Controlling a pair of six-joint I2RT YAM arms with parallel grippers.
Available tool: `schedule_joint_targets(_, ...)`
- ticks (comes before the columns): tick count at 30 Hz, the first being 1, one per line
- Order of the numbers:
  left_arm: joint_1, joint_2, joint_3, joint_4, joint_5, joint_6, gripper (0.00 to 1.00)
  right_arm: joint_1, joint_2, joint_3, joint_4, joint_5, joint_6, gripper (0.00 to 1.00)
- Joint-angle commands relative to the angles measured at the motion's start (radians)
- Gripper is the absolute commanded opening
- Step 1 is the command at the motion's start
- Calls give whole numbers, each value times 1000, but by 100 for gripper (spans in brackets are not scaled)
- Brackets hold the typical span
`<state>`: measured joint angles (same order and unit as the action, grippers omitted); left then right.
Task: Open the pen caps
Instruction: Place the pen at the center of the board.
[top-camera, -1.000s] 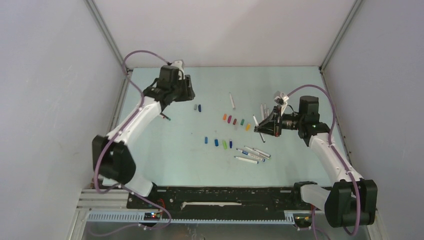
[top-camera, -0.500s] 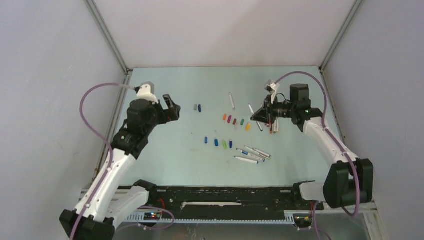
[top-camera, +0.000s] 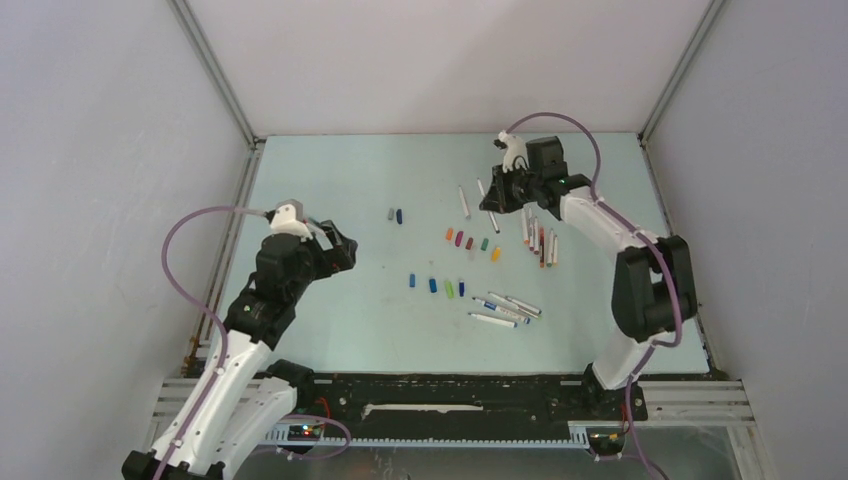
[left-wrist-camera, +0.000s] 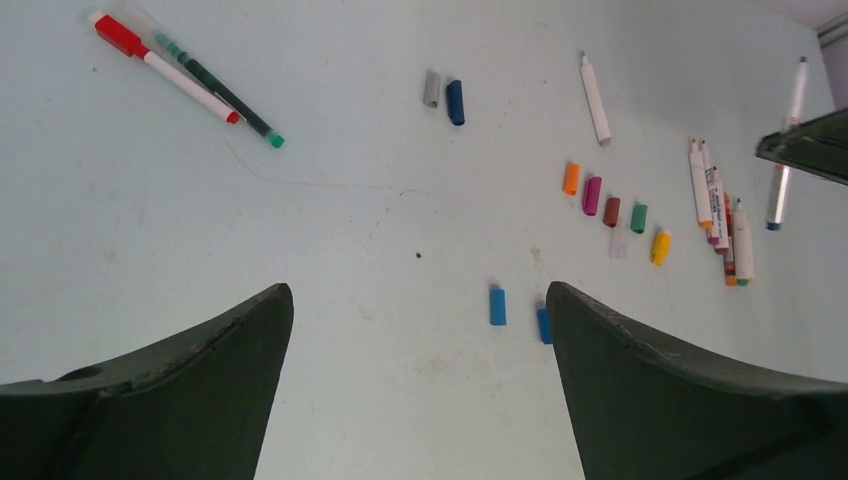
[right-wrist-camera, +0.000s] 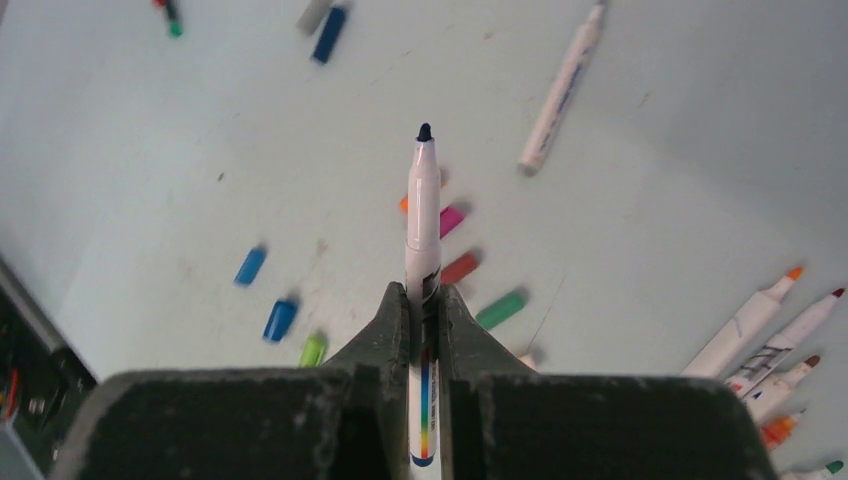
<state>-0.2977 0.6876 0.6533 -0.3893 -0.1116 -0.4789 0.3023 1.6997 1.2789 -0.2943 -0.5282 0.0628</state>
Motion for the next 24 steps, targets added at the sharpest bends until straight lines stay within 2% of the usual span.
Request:
schedule_joint_targets(1,8,-23,-21,50,-36,-30,98,7,127,143,10,159,123,4)
schedule_joint_targets(6,8,-15,-24,57,-61,-29,98,7,269,298,-69,198,157,6)
schedule_joint_targets(24,9,45,-33,80,-57,-35,98,-21,582,556,-187,189,217,9)
